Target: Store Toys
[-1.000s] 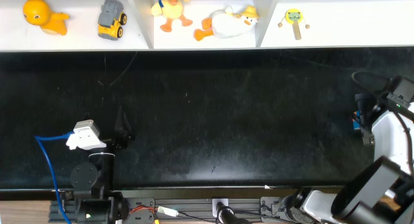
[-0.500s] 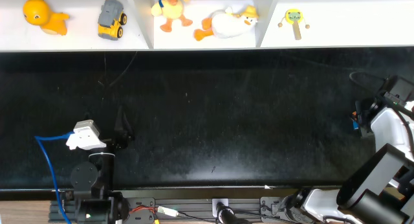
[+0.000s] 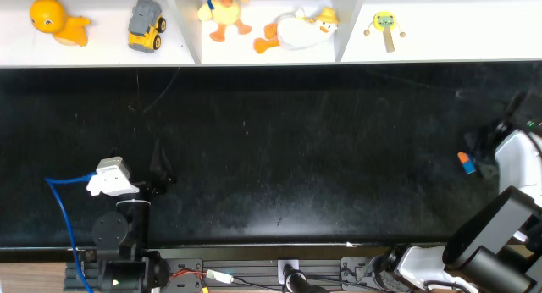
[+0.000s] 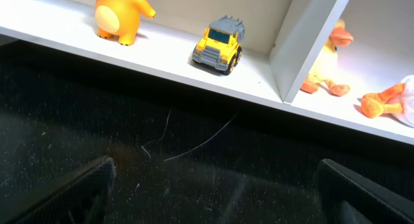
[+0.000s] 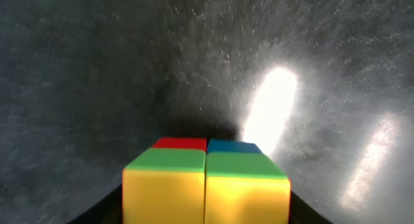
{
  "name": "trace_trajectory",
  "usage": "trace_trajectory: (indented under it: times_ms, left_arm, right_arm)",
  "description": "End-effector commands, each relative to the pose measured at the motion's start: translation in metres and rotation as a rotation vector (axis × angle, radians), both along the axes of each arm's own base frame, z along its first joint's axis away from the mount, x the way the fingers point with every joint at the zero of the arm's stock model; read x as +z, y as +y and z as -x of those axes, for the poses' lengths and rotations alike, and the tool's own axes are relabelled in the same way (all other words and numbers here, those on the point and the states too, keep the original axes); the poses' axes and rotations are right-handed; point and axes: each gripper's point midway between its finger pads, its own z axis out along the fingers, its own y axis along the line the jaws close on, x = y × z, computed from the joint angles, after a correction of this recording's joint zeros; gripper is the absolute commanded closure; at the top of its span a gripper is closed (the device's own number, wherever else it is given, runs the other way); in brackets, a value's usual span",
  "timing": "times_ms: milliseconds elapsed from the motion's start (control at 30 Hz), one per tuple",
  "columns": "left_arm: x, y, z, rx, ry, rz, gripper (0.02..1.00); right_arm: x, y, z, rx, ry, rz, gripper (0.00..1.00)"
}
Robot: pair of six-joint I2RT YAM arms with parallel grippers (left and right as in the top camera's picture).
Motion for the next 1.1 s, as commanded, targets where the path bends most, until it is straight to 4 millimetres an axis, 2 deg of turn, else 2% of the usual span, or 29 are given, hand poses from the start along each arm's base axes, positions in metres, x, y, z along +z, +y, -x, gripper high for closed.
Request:
trace_trajectory:
  times_ms: [33,67,233,333,367,400,467,567,633,767,900,1100]
  left_arm:
    - [0.001,0.002,0.0,0.011,-0.01,0.017,0.02]
    - [0.001,0.002,0.0,0.011,-0.01,0.017,0.023]
    - [0.001,0.002,0.0,0.011,-0.01,0.017,0.02]
    - [0.001,0.002,0.0,0.011,-0.01,0.017,0.02]
    - [0.001,0.002,0.0,0.011,-0.01,0.017,0.02]
    - [0.001,0.002,0.0,0.011,-0.01,0.017,0.02]
    - [0.001,0.002,0.0,0.011,-0.01,0.017,0.02]
    - [0.001,0.002,0.0,0.011,-0.01,0.017,0.02]
    - [0.001,0.002,0.0,0.011,-0.01,0.017,0.02]
    - [0.001,0.002,0.0,0.011,-0.01,0.017,0.02]
    - [0.001,0.002,0.0,0.011,-0.01,0.017,0.02]
    - [0.001,0.002,0.0,0.011,-0.01,0.017,0.02]
  right_arm:
    - [0.063,-0.014,-0.032,0.107,-0.071,0.076,0.921]
    - [0.074,-0.013,-0.036,0.132,-0.074,0.085,0.956]
    - [0.137,0.006,-0.053,0.254,-0.124,0.141,0.956]
    - [0.165,0.039,-0.056,0.392,-0.165,0.165,0.954]
    - [0.17,0.049,-0.056,0.435,-0.177,0.173,0.956]
    - [0.177,0.069,-0.052,0.51,-0.209,0.203,0.961]
    - [0.182,0.084,-0.046,0.574,-0.267,0.247,0.95]
    - [0.18,0.085,-0.044,0.597,-0.374,0.351,0.954]
    - [0.173,0.079,-0.053,0.636,-0.448,0.433,0.95]
    - [0.163,0.065,-0.09,0.736,-0.598,0.636,0.956]
    - [0.159,0.052,-0.128,0.825,-0.651,0.805,0.954]
    - [0.133,0.06,-0.191,1.037,-0.732,0.847,0.956]
